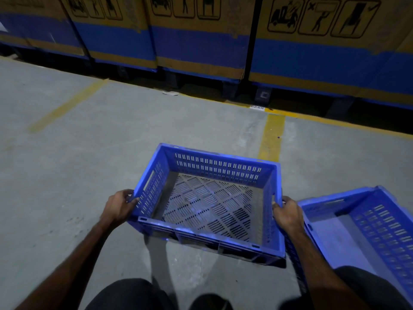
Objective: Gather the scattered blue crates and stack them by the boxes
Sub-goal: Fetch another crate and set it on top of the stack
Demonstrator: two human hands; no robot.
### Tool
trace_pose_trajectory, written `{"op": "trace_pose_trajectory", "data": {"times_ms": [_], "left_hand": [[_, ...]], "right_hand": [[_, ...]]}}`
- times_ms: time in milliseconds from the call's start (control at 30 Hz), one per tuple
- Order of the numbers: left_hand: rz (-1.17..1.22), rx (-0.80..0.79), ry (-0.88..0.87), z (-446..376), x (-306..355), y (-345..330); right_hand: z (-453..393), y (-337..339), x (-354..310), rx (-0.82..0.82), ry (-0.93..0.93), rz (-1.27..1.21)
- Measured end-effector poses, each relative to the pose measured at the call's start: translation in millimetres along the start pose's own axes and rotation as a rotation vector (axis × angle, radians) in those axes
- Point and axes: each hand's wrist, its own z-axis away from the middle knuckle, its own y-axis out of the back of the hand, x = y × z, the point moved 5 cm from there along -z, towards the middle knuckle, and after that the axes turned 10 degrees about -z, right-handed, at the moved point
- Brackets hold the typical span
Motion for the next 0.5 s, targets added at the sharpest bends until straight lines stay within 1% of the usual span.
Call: {"op": "trace_pose_trajectory", "data": {"times_ms": [133, 300, 467, 500], "left_hand": [[-0.014, -0.009, 0.002, -3, 2, 2], [-0.015, -0.012, -0.005, 6, 8, 6], [-0.002, 0.009, -0.015, 11, 16, 28], [0.007, 0.015, -0.005, 12, 18, 38]], "right_hand": [[1, -1, 2, 0.019, 0.002, -0.012], [4, -2, 1, 0.11, -0.018, -0.153], [-28, -4, 5, 0.123, 0.055, -0.24], [-29, 0, -4, 0.119, 0.053, -0.243]]}}
